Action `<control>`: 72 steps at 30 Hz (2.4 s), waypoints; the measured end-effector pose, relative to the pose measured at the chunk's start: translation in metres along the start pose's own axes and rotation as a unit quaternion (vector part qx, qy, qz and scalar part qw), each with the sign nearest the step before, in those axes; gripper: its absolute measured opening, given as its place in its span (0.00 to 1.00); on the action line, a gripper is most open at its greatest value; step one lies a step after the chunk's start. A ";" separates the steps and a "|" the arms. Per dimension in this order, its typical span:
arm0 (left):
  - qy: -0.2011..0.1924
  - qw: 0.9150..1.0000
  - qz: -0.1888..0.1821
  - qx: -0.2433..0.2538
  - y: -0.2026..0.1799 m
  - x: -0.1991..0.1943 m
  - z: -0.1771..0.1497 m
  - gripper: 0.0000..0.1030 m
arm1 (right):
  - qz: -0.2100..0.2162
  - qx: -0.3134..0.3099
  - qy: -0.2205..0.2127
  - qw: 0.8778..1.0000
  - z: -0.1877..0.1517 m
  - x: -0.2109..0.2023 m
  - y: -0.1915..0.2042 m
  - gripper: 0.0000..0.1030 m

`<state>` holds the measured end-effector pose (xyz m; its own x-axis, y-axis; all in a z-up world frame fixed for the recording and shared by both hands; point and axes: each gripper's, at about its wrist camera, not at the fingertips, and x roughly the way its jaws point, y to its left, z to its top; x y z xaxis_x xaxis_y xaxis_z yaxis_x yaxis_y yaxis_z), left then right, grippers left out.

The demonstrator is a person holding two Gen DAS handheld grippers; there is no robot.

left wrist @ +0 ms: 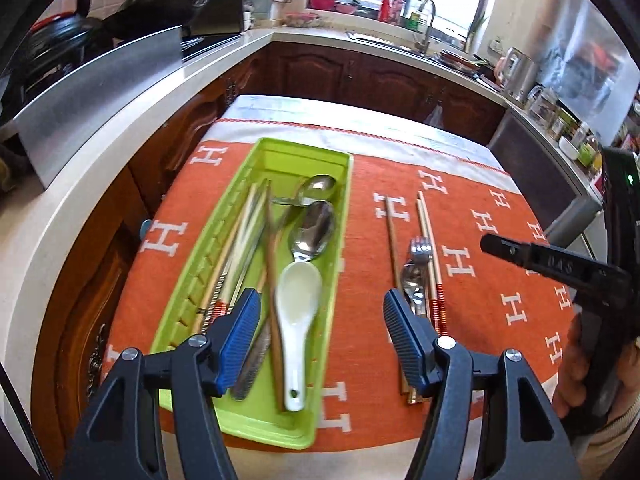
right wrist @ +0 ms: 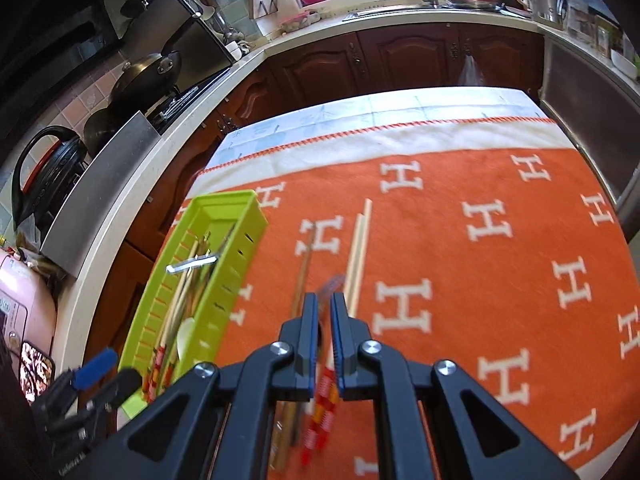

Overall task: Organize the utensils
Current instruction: 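Withdraw both open tools from the tray back to the remaining utensils, then grasp a dark wooden chopstick with the left tool while the right tool approaches red-banded chopsticks, then drop the wooden chopstick into the tray with the left tool while the right grasps a chopstick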

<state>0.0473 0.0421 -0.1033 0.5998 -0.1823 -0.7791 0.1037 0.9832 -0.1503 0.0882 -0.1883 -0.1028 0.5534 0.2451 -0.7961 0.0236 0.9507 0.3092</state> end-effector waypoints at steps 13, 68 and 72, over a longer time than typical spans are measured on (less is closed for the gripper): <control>0.023 0.999 -0.008 0.049 -0.050 0.033 -0.007 0.60 | 0.014 0.015 0.016 1.000 -0.032 0.000 -0.037 0.08; -0.034 0.993 0.032 0.106 -0.074 0.051 -0.013 0.04 | 0.046 0.002 0.047 0.998 -0.046 0.039 -0.022 0.08; -0.048 0.994 0.045 0.086 -0.054 0.033 -0.003 0.04 | 0.042 0.009 0.063 0.997 -0.045 0.049 -0.014 0.08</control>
<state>0.0591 -0.0173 -0.1232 0.6845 -0.1005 -0.7221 0.1764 0.9838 0.0304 0.0775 -0.1813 -0.1700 0.4445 0.3462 -0.8262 -0.0024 0.9228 0.3854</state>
